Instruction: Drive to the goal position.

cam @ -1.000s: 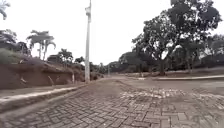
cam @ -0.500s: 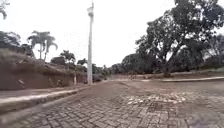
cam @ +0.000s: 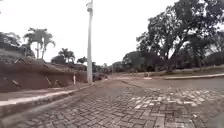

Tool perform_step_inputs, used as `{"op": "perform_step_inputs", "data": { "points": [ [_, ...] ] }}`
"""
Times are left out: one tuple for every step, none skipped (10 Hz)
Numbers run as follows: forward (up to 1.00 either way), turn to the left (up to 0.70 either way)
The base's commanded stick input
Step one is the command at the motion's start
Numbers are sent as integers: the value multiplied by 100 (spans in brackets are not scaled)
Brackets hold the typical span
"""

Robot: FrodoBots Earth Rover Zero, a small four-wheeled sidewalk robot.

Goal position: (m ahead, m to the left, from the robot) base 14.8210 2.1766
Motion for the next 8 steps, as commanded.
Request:
{"op": "perform_step_inputs", "data": {
  "points": [
    [85,0],
    [85,0],
    [85,0],
    [85,0],
    [85,0],
    [85,0],
    [85,0],
    [85,0]
  ]
}}
